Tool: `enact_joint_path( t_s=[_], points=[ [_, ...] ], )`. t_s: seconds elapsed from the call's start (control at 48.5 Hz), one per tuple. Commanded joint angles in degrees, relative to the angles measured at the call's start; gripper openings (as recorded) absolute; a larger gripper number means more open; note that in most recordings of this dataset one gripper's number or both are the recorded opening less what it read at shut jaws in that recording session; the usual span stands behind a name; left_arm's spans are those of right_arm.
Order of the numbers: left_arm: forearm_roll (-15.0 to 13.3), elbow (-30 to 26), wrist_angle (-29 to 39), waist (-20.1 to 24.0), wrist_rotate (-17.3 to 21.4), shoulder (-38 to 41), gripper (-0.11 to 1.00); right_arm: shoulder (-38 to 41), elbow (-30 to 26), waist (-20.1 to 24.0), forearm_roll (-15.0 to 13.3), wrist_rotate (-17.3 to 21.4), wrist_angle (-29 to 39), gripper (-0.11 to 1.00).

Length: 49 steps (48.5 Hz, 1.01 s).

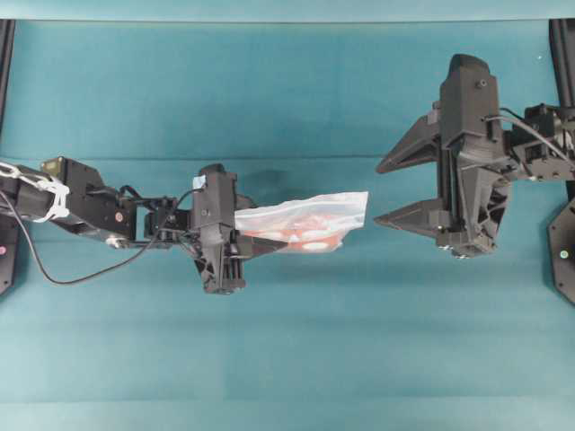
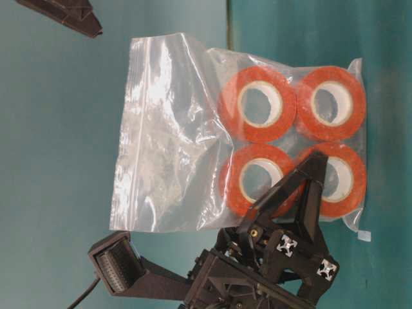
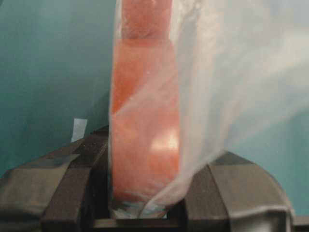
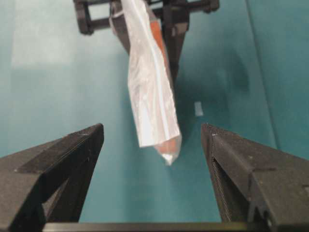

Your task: Hand over the clear zip bag and make it stand upright.

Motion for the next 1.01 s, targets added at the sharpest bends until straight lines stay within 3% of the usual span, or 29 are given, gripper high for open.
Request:
enact_joint_path(
  t_s=[0.0,0.989],
  points=[
    [0.09,-0.44,-0.18,-0.18,0.0,-0.44,0.25,-0.53,-0.35,0.18,0.09,0.53,-0.62,0.88],
    [0.09,0.18,-0.18,0.09,0.09,-0.53,0.25,-4.57,2.99,-3.25,-0.18,0.62,-0.09,0.88]
  ],
)
